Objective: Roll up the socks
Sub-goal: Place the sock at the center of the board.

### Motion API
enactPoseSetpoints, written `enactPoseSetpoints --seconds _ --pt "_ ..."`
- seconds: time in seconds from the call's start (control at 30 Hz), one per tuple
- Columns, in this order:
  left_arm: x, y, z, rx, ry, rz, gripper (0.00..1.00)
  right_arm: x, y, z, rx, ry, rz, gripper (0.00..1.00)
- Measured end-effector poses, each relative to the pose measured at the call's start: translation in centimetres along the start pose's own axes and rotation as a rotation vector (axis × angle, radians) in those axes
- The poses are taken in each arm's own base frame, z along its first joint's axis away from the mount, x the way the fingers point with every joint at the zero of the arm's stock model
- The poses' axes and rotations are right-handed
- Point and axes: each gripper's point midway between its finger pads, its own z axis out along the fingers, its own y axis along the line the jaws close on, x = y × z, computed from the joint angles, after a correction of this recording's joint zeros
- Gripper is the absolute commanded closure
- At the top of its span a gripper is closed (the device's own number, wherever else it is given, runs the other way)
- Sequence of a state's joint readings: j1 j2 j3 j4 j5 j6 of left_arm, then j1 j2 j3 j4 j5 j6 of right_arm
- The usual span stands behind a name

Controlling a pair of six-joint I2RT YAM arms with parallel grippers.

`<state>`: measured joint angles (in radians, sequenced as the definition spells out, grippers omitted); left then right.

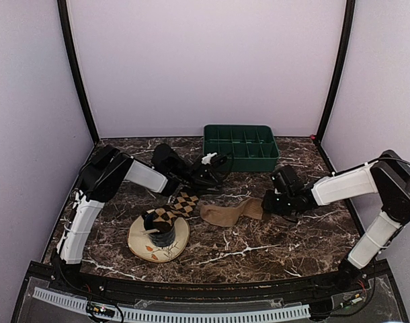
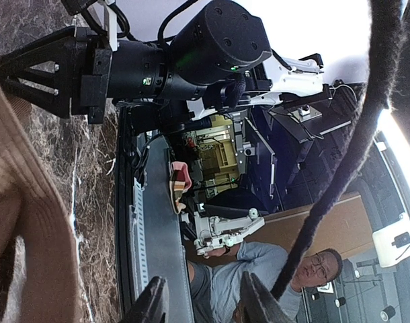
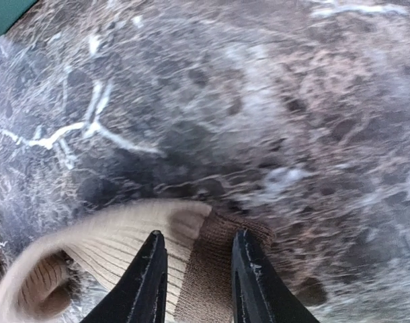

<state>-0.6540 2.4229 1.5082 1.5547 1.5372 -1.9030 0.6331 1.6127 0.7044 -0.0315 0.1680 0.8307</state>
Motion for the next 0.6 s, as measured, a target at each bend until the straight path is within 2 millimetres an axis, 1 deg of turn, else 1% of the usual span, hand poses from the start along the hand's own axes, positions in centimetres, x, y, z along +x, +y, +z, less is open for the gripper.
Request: enactPoseSetpoints --seconds 0.2,0.37,0.5,0.6 --pt "-0.3 0.0 -1.0 -0.006 -0.013 0.008 0.61 -0.5 -1.4 -0.2 0.032 0.003 -0.006 0.69" --pt "-0.9 0.0 -2.8 -0.015 -0.049 0.011 0.61 -0.7 -2.0 -0.3 0.054 0.008 -0.022 0.67" --pt "-1.2 0.0 -3.8 -0.019 -0.069 0.014 0.61 -1.0 -2.6 -0.4 0.076 0.015 -0.033 0.64" --pt "-1.2 -0.6 -3.8 -0.02 -0.068 0.03 0.61 -1.3 -2.9 -0.5 0.093 0.021 -0.043 0.63"
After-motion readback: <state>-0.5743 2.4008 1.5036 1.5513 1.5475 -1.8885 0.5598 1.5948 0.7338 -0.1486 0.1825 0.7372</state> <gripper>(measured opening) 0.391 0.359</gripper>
